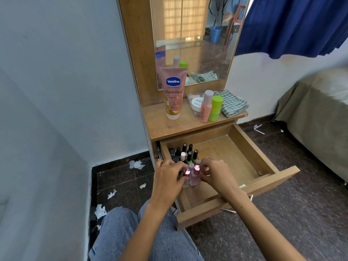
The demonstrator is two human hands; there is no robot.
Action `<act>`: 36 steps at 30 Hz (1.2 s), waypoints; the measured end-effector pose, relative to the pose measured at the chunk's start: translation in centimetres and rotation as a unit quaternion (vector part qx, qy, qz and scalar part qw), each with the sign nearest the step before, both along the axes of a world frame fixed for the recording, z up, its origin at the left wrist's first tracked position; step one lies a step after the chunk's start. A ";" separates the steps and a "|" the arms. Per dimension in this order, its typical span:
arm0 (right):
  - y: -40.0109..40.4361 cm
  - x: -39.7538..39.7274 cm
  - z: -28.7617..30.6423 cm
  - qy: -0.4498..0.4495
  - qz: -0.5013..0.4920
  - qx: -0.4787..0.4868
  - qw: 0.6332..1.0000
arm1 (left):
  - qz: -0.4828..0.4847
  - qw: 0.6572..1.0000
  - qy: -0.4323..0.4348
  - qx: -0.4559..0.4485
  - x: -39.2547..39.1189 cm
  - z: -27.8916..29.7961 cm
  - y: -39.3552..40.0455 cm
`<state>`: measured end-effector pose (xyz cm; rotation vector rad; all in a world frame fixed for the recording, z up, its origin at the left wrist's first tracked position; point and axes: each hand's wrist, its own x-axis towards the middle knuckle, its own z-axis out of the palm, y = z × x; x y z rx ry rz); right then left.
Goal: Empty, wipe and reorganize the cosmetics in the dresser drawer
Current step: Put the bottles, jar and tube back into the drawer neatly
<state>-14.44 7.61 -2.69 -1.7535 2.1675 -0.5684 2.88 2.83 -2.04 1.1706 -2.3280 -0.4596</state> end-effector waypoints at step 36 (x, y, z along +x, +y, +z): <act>-3.7 -1.4 4.5 -0.029 -0.141 -0.186 0.972 | -0.021 0.965 -0.261 -0.004 -4.1 2.0 -5.9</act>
